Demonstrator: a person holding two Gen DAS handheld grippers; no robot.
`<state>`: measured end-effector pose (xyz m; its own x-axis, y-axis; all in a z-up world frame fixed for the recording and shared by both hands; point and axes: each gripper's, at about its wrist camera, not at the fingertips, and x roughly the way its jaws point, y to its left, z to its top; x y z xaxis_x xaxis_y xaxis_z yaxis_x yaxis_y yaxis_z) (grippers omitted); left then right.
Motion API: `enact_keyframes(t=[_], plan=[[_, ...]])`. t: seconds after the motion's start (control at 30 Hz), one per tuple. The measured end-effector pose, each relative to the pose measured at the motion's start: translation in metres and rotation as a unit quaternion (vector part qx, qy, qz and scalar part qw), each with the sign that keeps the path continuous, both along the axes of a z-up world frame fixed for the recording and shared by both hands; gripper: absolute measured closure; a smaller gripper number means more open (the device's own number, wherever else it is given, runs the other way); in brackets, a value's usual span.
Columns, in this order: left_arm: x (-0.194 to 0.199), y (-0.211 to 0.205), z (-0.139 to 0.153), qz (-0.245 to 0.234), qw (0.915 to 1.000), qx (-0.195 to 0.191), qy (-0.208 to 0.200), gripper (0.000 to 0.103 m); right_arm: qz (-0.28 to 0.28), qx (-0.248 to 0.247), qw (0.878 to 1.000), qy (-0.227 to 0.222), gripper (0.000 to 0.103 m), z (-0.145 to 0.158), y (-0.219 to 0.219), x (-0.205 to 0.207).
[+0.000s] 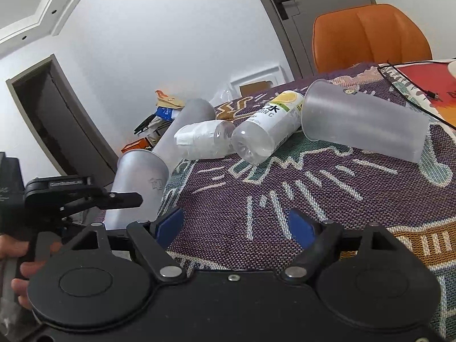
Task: Flip cup upright
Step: 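Close the left gripper on the frosted cup's base and lift it, then pass the frosted cup from the left gripper into the right gripper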
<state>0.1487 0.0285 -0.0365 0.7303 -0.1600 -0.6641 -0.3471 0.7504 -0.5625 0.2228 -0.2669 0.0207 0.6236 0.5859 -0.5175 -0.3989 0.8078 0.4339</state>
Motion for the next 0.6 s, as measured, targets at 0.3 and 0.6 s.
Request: enact_keyframes(t=[0.3, 0.6], plan=[[-0.036, -0.022, 0.004, -0.003, 0.9996, -0.027, -0.003, 0.039, 0.001, 0.003, 1.000, -0.009, 0.021, 0.007, -0.013, -0.023], [-0.062, -0.035, -0.012, 0.008, 0.9984, -0.054, 0.016, 0.039, 0.005, 0.002, 1.000, -0.015, 0.021, 0.012, -0.023, -0.045]])
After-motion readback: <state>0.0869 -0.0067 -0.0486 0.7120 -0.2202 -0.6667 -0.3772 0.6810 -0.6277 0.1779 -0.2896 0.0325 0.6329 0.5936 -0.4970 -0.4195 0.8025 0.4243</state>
